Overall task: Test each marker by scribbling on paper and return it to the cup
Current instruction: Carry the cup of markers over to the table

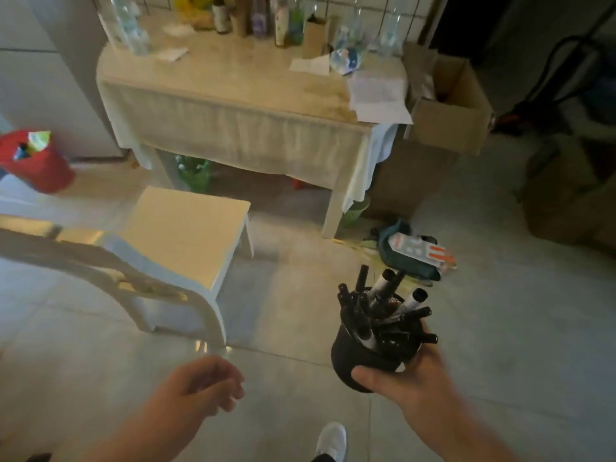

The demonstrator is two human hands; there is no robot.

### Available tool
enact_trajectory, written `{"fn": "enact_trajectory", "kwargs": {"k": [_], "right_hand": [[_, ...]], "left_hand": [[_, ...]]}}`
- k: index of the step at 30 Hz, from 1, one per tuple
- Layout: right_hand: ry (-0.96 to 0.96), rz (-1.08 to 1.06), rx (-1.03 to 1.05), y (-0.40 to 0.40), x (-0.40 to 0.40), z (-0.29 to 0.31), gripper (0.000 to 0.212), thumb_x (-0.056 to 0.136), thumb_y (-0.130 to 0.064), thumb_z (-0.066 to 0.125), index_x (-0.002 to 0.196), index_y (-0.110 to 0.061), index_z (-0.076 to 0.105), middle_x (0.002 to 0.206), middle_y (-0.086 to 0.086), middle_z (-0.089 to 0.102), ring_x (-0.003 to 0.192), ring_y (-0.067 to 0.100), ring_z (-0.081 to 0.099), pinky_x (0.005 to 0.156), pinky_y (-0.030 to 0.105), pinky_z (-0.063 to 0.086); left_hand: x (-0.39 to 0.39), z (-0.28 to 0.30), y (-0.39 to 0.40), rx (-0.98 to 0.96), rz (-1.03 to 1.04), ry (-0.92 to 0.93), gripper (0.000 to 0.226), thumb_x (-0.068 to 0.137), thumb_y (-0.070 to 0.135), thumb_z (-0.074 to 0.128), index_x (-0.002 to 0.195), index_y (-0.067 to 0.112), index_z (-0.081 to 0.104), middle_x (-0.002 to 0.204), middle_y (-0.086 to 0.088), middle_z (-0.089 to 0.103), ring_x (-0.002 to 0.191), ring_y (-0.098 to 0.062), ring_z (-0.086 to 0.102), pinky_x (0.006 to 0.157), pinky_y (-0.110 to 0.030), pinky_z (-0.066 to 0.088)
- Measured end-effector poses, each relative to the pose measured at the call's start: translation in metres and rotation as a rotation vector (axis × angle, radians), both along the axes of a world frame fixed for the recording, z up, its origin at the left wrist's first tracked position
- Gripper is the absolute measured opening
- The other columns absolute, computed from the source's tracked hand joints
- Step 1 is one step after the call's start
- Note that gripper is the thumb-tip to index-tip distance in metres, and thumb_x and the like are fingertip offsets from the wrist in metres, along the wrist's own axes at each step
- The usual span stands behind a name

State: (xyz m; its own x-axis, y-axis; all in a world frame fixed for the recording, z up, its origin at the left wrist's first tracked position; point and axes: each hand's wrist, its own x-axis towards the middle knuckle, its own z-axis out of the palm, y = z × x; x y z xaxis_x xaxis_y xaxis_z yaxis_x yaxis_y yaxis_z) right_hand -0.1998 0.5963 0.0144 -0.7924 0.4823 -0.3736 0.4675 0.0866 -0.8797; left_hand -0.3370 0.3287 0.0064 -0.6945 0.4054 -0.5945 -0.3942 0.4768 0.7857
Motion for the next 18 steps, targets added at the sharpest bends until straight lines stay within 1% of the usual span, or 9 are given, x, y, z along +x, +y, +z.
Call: {"fn": "enact_trajectory", "kwargs": {"k": [1, 2, 4, 6, 8, 10, 12, 15, 18], "right_hand": [[0.004, 0.006, -0.01, 0.012, -0.003, 0.0, 0.07, 0.056, -0.015, 0.096, 0.118, -0.029, 0.066, 0.102, -0.02, 0.078, 0.098, -0.004, 0.07, 0.088, 0.019, 0.055], [0.013, 0.011, -0.027, 0.025, -0.007, 0.001, 0.068, 0.059, -0.009, 0.095, 0.117, -0.03, 0.066, 0.1, -0.023, 0.077, 0.095, -0.007, 0.069, 0.081, 0.013, 0.054], [0.03, 0.0, -0.064, 0.046, -0.018, -0.001, 0.065, 0.063, -0.003, 0.092, 0.117, -0.028, 0.066, 0.099, -0.024, 0.078, 0.093, -0.007, 0.07, 0.072, 0.009, 0.053], [0.036, -0.009, -0.066, 0.061, -0.032, -0.002, 0.063, 0.065, -0.004, 0.092, 0.118, -0.027, 0.067, 0.1, -0.022, 0.078, 0.096, -0.004, 0.071, 0.072, 0.009, 0.052], [0.062, 0.001, -0.05, 0.07, -0.048, 0.003, 0.064, 0.065, -0.008, 0.092, 0.119, -0.031, 0.065, 0.1, -0.026, 0.076, 0.097, -0.009, 0.068, 0.077, 0.008, 0.049], [0.094, 0.003, -0.034, 0.081, -0.065, 0.008, 0.061, 0.066, -0.009, 0.091, 0.114, -0.033, 0.063, 0.092, -0.038, 0.071, 0.089, -0.021, 0.062, 0.07, -0.001, 0.043], [0.102, 0.029, -0.013, 0.093, -0.085, 0.011, 0.059, 0.066, -0.012, 0.091, 0.112, -0.034, 0.061, 0.088, -0.044, 0.067, 0.086, -0.027, 0.057, 0.064, -0.007, 0.037], [0.1, 0.053, 0.013, 0.111, -0.121, 0.007, 0.064, 0.064, -0.018, 0.092, 0.116, -0.036, 0.06, 0.093, -0.042, 0.067, 0.089, -0.025, 0.057, 0.064, -0.007, 0.037], [0.102, 0.063, 0.017, 0.131, -0.168, 0.0, 0.065, 0.064, -0.015, 0.092, 0.117, -0.036, 0.06, 0.095, -0.037, 0.071, 0.092, -0.02, 0.061, 0.07, -0.002, 0.043]], "left_hand": [[-0.001, 0.0, 0.011, -0.002, 0.029, 0.011, 0.008, 0.069, 0.016, 0.077, 0.074, 0.01, 0.078, 0.079, -0.019, 0.077, 0.066, -0.027, 0.07, 0.065, -0.035, 0.049], [-0.002, 0.0, 0.022, -0.002, 0.056, 0.027, 0.003, 0.076, 0.008, 0.077, 0.074, 0.006, 0.078, 0.078, -0.02, 0.077, 0.066, -0.029, 0.07, 0.066, -0.037, 0.049], [-0.004, -0.007, 0.043, -0.025, 0.09, 0.057, 0.018, 0.087, -0.007, 0.071, 0.073, 0.003, 0.077, 0.078, -0.022, 0.076, 0.064, -0.03, 0.07, 0.066, -0.039, 0.05], [-0.006, -0.01, 0.06, -0.037, 0.108, 0.078, 0.022, 0.087, -0.009, 0.07, 0.071, 0.004, 0.077, 0.075, -0.022, 0.075, 0.061, -0.027, 0.069, 0.064, -0.038, 0.048], [-0.008, -0.01, 0.072, -0.056, 0.101, 0.066, 0.022, 0.09, -0.013, 0.063, 0.076, -0.002, 0.075, 0.074, -0.021, 0.075, 0.059, -0.025, 0.069, 0.063, -0.037, 0.048], [-0.014, -0.011, 0.081, -0.068, 0.085, 0.056, 0.017, 0.092, -0.013, 0.06, 0.083, -0.006, 0.073, 0.076, -0.02, 0.076, 0.061, -0.025, 0.07, 0.064, -0.037, 0.05], [-0.028, -0.012, 0.09, -0.075, 0.093, 0.042, 0.015, 0.092, -0.012, 0.061, 0.084, -0.005, 0.073, 0.077, -0.019, 0.077, 0.063, -0.025, 0.07, 0.065, -0.038, 0.05], [-0.061, -0.018, 0.105, -0.099, 0.088, 0.031, 0.015, 0.092, -0.01, 0.061, 0.084, -0.005, 0.073, 0.077, -0.019, 0.077, 0.063, -0.023, 0.069, 0.065, -0.036, 0.049], [-0.108, -0.025, 0.124, -0.125, 0.01, 0.005, 0.017, 0.093, -0.002, 0.064, 0.082, 0.001, 0.076, 0.079, -0.016, 0.078, 0.068, -0.022, 0.07, 0.07, -0.036, 0.053]]}}
